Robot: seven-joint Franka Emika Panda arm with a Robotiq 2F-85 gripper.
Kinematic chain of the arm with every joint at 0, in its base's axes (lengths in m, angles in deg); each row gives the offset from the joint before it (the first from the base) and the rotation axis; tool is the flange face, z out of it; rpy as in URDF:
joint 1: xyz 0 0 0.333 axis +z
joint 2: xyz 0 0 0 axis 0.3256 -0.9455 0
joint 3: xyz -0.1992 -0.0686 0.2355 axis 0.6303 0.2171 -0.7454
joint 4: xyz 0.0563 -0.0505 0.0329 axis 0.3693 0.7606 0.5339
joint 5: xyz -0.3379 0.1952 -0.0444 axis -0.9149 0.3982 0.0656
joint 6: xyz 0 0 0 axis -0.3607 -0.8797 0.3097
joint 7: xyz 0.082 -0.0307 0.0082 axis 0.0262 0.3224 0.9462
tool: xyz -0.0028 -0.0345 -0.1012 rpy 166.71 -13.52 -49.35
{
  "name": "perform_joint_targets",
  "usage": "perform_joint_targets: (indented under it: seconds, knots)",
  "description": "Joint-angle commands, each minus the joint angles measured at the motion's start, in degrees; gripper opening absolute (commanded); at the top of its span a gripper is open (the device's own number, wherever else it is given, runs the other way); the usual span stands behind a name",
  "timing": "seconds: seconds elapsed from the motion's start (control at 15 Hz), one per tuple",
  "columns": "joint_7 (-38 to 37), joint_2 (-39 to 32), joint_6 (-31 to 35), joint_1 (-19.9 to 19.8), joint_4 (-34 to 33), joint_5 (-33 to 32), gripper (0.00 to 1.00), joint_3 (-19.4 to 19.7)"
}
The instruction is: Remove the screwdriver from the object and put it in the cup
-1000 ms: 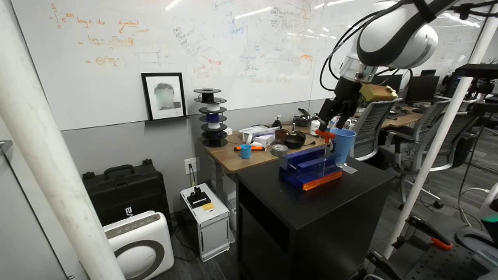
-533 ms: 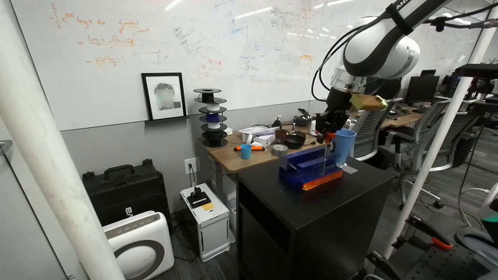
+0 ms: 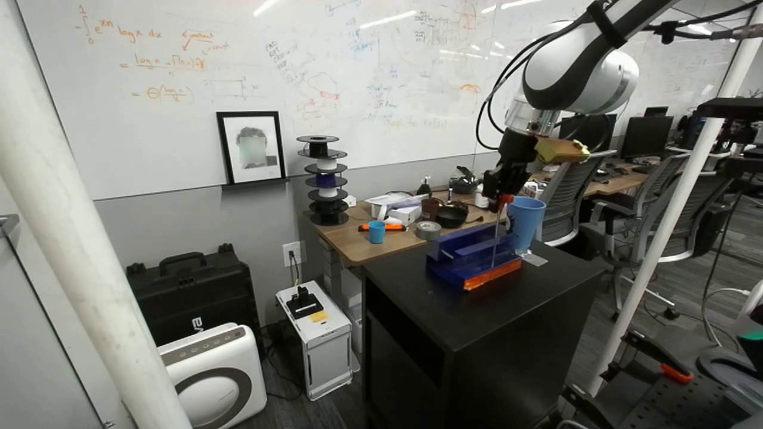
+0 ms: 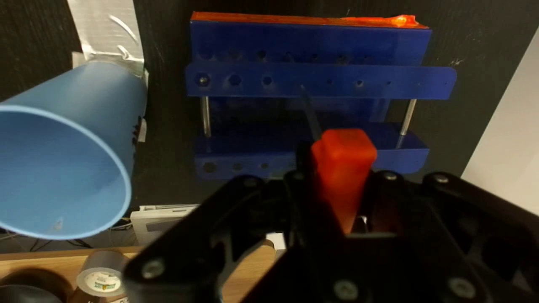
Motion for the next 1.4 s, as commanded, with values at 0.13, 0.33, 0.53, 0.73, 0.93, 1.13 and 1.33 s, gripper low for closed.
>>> perform_joint_targets:
  seconds: [0.13, 0.33, 0.53, 0.73, 0.93, 1.13, 1.33]
  knots:
    - [3.14, 5.56, -7.27, -0.33, -5.01, 1.29, 0.12, 0.46]
    - [-0.76, 9.07, -10.97, -1.79, -7.17, -3.73, 0.12, 0.0]
    - [-6.2, 11.66, -11.38, -5.32, -7.65, -12.97, 0.12, -0.27]
    - [-10.42, 12.96, -9.12, -9.0, -7.02, -20.01, 0.12, 0.08]
    - [-11.98, 12.31, -7.1, -10.66, -6.62, -21.65, 0.12, 0.79]
    - [-14.16, 10.69, 2.08, -11.14, -3.78, -21.54, 0.11, 0.7]
    - [-16.0, 8.34, 8.52, -11.03, -2.29, -20.7, 0.11, 0.29]
